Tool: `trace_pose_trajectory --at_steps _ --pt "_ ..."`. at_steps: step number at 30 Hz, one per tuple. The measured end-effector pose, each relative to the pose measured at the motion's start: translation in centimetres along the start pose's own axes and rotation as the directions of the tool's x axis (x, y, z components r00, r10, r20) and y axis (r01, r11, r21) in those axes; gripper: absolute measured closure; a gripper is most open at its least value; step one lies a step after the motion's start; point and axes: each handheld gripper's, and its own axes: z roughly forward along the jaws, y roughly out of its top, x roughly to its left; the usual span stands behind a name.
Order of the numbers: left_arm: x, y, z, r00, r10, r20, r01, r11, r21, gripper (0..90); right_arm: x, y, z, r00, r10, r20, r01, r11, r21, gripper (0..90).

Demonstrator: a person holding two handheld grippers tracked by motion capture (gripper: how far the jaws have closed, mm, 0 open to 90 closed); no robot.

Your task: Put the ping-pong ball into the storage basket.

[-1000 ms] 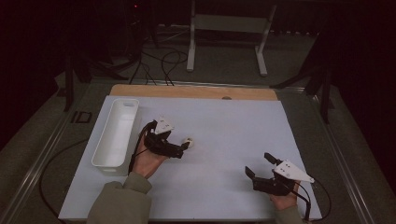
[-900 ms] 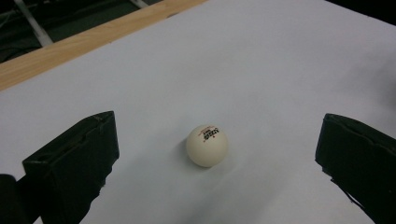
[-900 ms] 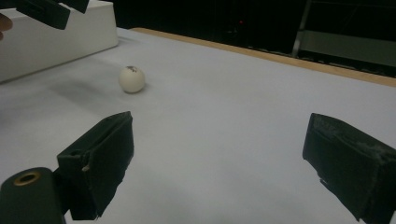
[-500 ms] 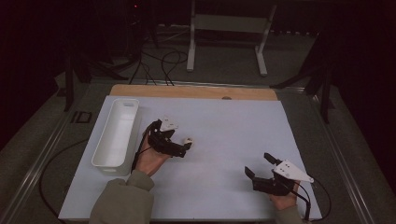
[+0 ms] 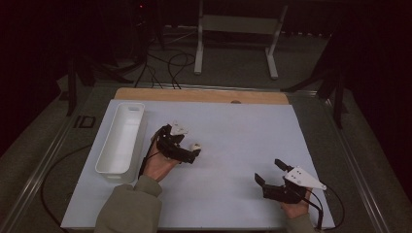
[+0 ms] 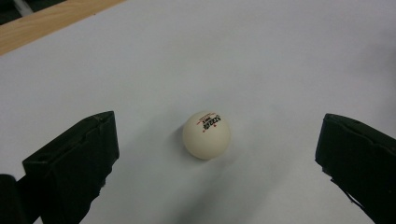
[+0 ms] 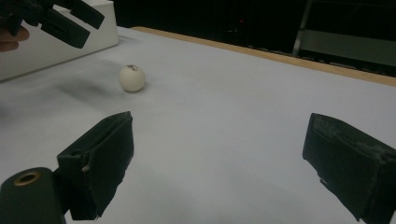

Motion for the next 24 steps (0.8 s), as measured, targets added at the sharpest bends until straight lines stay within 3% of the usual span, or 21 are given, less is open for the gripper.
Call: trace_pose_trajectory --at_steps 24 --pt "0.2 -0.1 2.1 0.9999 -0.011 -0.005 0.011 0.9967 0.081 0.0 0.0 0.0 0.0 1.0 -0.001 0.001 0.001 1.0 0.001 8.7"
